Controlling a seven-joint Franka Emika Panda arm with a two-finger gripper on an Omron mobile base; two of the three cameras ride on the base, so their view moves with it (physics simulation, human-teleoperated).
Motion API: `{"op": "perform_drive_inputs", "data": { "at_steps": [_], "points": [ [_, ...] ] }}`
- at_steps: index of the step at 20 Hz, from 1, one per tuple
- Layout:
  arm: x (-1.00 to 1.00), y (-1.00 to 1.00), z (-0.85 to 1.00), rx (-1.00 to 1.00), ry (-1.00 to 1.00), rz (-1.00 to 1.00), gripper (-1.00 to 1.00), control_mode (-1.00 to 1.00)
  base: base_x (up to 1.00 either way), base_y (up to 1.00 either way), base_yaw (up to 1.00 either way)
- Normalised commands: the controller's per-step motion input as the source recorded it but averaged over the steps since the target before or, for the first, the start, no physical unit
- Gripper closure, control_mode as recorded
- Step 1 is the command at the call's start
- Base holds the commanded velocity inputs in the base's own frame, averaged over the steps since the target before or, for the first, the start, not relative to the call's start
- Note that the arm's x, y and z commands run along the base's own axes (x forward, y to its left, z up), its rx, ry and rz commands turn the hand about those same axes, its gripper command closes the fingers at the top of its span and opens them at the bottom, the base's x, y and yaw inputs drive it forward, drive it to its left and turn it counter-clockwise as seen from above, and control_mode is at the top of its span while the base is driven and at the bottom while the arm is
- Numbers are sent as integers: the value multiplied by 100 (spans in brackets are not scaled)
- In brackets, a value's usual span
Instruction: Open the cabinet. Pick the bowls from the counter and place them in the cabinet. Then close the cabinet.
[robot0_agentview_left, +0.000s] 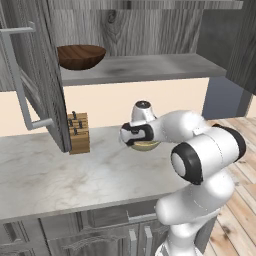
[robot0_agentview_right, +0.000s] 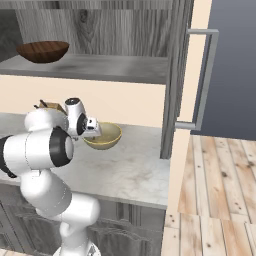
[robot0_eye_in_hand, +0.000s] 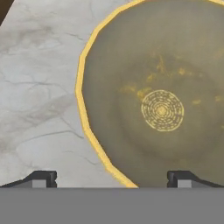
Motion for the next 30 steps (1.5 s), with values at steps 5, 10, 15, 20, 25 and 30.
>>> {"op": "perform_drive_inputs", "data": {
  "at_steps": [5,10,15,20,25,30],
  "points": [
    [32,1,-25,0,0,6,-100,-100,0,0,0],
    [35,0,-5,0,0,5,-100,-100,0,0,0],
    [30,5,-19,0,0,4,-100,-100,0,0,0],
    [5,10,-38,0,-2,2,-100,-100,0,0,0],
    [0,10,-38,0,-3,1,100,-100,0,0,0],
    [1,0,-8,0,-2,0,100,-100,0,0,0]
  ]
}}
